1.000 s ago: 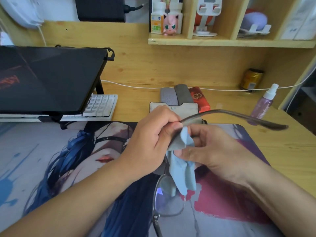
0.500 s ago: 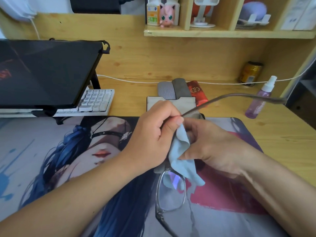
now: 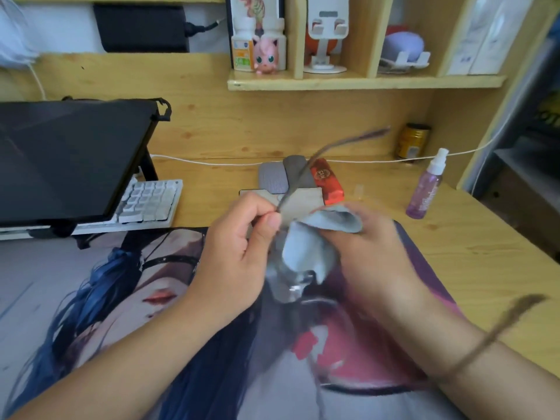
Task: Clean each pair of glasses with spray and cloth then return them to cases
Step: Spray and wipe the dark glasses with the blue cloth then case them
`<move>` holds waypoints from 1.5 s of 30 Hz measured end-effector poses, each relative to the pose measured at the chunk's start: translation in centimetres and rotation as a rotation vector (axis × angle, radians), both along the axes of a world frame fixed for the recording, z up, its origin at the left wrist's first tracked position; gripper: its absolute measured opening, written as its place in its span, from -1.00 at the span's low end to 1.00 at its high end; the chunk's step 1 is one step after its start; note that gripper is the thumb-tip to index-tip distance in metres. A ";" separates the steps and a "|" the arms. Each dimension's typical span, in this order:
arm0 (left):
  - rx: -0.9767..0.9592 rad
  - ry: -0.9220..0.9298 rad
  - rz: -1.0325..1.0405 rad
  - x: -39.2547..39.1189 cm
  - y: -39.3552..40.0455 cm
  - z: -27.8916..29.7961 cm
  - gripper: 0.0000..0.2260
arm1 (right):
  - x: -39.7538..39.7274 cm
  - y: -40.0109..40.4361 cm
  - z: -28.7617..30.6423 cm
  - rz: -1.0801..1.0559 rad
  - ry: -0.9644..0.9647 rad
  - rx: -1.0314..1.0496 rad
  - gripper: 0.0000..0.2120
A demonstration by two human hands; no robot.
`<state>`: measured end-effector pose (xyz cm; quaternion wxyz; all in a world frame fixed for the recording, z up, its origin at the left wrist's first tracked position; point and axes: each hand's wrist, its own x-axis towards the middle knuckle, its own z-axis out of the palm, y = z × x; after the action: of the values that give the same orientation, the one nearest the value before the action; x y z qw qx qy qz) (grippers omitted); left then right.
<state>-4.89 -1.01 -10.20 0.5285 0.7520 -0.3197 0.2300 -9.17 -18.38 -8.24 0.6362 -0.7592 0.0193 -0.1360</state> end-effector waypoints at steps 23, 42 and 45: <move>0.128 0.600 -0.463 -0.1 1.4 1.1 -0.86 | -0.6 -0.3 0.6 0.285 -0.519 -0.664 -0.74; -0.049 -0.056 0.107 1.8 3.6 1.4 -0.74 | 1.6 -5.4 0.8 -0.221 -0.567 -0.543 -0.93; -0.045 -0.203 0.171 2.0 4.3 1.7 -0.73 | 1.6 -5.4 0.5 -0.132 -0.663 -0.524 -0.92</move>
<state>-2.92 3.27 -8.48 0.4889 0.7372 -0.3012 0.3562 -7.60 -23.81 -7.79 0.3836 -0.8075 -0.1728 -0.4135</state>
